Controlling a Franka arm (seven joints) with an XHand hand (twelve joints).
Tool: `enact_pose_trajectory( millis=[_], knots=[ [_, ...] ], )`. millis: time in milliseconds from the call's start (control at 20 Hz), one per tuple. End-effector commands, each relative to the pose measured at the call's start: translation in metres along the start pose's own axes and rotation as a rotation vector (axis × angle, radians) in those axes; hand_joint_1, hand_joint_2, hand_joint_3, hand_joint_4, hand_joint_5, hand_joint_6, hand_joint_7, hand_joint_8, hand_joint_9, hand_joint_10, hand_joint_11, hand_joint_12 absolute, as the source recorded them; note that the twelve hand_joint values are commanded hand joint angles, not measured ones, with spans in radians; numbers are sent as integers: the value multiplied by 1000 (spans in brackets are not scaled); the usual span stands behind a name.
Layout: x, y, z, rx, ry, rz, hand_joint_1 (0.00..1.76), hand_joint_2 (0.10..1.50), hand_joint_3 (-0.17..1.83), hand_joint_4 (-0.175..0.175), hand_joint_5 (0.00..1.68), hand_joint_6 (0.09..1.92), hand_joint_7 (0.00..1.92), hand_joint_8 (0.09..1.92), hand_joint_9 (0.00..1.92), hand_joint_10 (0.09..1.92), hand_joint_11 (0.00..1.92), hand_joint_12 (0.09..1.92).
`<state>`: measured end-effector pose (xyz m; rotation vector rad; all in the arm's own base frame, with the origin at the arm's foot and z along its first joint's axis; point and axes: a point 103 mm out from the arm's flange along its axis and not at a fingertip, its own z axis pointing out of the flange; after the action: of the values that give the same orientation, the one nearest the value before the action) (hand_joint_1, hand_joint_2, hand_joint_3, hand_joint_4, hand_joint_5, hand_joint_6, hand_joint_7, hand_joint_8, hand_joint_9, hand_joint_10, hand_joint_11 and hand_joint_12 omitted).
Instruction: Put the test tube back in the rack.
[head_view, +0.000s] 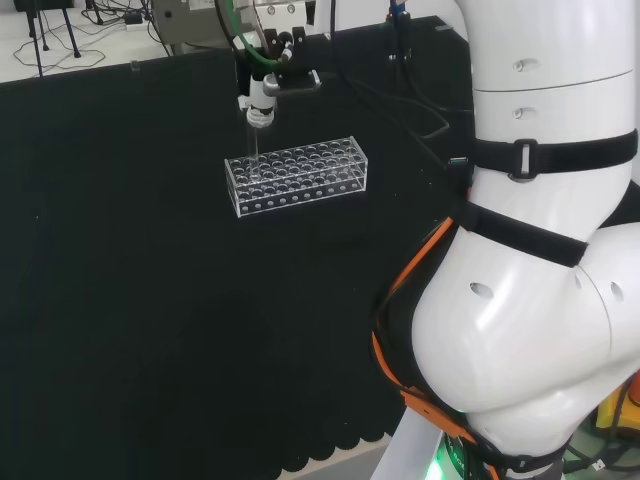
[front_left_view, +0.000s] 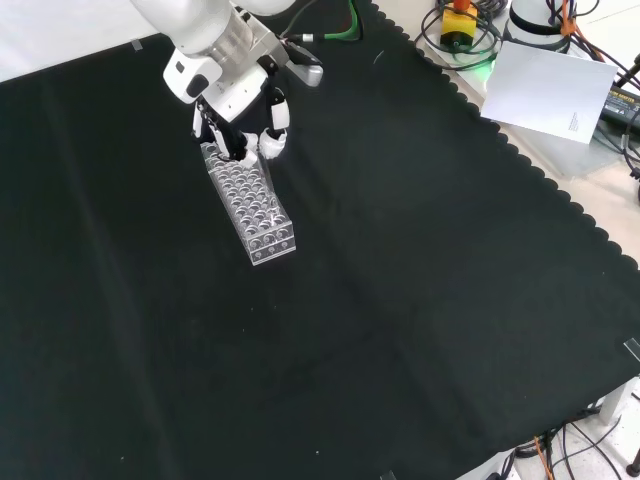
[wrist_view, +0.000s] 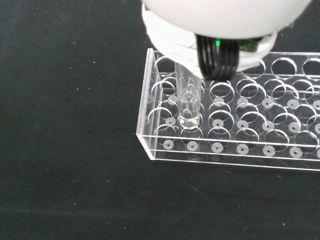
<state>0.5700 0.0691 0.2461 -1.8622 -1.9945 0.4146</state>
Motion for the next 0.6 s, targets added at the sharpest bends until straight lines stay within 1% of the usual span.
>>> enact_pose_trajectory(
  millis=[50, 600],
  knots=[
    [1, 1, 2, 6, 0, -3, 1436, 575, 721, -175, 1320, 565, 1422, 719, 1388, 257, 691, 1236],
    [1, 3, 7, 17, 8, -1, 1436, 575, 721, -175, 1320, 565, 1422, 719, 1389, 256, 691, 1236]
  ],
)
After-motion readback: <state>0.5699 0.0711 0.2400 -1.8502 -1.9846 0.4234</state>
